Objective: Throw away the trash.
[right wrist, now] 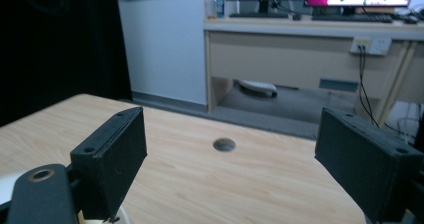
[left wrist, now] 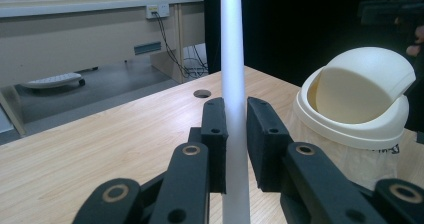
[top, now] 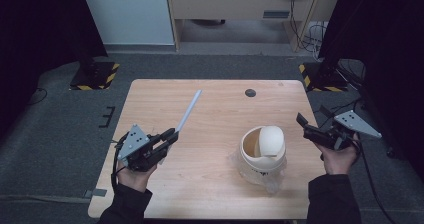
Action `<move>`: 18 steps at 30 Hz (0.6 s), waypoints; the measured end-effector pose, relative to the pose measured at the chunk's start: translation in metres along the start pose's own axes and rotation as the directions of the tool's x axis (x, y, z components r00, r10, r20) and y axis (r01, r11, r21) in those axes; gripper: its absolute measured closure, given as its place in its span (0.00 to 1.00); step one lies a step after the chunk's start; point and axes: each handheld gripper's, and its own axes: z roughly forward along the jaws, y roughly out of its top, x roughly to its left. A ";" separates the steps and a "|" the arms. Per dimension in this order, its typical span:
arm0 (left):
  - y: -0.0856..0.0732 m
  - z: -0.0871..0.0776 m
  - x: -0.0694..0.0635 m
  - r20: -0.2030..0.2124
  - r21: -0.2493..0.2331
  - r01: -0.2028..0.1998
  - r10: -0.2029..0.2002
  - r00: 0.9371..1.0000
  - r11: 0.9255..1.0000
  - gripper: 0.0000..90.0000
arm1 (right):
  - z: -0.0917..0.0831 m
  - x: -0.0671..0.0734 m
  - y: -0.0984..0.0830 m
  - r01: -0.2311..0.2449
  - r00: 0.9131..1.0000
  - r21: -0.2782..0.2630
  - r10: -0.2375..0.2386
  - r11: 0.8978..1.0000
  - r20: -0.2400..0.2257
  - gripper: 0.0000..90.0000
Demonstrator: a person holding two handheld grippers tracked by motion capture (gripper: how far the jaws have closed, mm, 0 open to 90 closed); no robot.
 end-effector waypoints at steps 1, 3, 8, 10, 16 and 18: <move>0.000 0.001 -0.001 0.002 -0.003 -0.001 0.001 1.000 1.000 0.87 | -0.002 0.006 0.008 0.000 1.000 -0.017 0.000 1.000 -0.019 0.17; 0.000 0.001 -0.002 0.003 -0.006 -0.007 0.007 1.000 1.000 0.87 | -0.004 0.013 0.017 0.003 0.999 -0.031 -0.004 1.000 -0.042 0.17; 0.001 0.002 -0.006 0.010 -0.016 -0.008 0.008 1.000 1.000 0.87 | -0.005 0.030 0.031 0.024 0.995 -0.057 -0.029 0.998 -0.098 0.17; 0.001 0.003 -0.008 0.014 -0.015 -0.012 0.012 1.000 1.000 0.87 | -0.006 0.039 0.037 0.035 0.991 -0.070 -0.044 0.997 -0.125 0.17; 0.002 0.007 -0.011 0.034 -0.022 -0.002 0.003 0.999 1.000 0.87 | -0.004 0.062 0.047 0.042 0.979 -0.086 -0.058 0.995 -0.193 0.18; 0.003 0.008 -0.012 0.039 -0.024 -0.004 0.005 0.999 1.000 0.87 | -0.003 0.070 0.049 0.044 0.974 -0.084 -0.062 0.995 -0.216 0.18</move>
